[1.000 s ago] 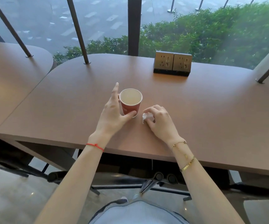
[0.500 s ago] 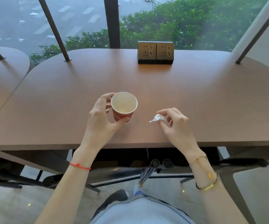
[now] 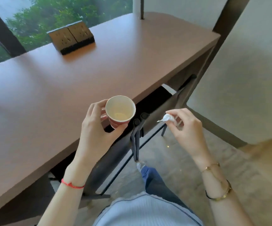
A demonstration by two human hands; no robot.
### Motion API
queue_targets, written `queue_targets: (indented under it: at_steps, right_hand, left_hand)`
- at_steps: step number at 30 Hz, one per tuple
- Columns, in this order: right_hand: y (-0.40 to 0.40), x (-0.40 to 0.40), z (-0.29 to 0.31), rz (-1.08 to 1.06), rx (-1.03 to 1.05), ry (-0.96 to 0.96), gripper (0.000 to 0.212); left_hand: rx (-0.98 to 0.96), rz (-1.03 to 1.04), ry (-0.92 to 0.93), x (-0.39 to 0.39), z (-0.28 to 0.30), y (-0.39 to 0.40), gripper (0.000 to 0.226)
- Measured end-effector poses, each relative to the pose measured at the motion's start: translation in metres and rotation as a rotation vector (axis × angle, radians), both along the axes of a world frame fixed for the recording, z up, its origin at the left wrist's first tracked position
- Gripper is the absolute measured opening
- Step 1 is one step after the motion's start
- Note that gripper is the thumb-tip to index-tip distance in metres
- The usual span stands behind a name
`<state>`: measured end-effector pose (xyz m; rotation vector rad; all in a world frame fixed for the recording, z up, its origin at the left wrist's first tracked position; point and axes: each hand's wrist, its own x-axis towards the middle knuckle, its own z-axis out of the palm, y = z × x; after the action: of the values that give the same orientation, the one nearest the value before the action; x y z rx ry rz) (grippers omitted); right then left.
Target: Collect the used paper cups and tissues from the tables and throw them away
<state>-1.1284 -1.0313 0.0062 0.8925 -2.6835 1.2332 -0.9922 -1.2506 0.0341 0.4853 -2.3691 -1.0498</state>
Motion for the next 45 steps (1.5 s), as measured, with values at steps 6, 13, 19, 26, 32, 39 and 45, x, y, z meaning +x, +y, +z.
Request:
queue_targets:
  at_steps: [6, 13, 19, 26, 32, 39, 45]
  right_hand:
    - [0.088, 0.109, -0.003, -0.339, 0.042, -0.057, 0.021]
    - [0.184, 0.230, -0.005, -0.752, -0.006, -0.047, 0.021]
    - [0.260, 0.346, -0.006, -1.073, -0.049, -0.033, 0.019]
    - [0.349, 0.527, -0.006, -1.457, -0.057, -0.028, 0.018]
    - [0.417, 0.689, -0.004, -1.759, -0.054, -0.058, 0.022]
    - [0.467, 0.817, -0.004, -2.039, -0.085, -0.061, 0.015]
    - [0.520, 0.886, -0.028, -2.224, -0.142, -0.090, 0.017]
  left_hand:
    - [-0.003, -0.331, -0.067, 0.025, -0.008, 0.049, 0.071]
    - [0.012, -0.769, -0.093, 0.041, -0.011, 0.140, 0.069]
    - [-0.006, -1.086, -0.049, 0.078, -0.008, 0.254, 0.071]
    - [0.030, -1.427, -0.057, 0.182, -0.007, 0.415, 0.070]
    - [0.089, -1.710, -0.099, 0.306, -0.012, 0.547, 0.071]
    - [0.042, -1.996, -0.155, 0.420, -0.017, 0.662, 0.072]
    - [-0.009, -2.167, -0.184, 0.493, -0.031, 0.769, 0.072]
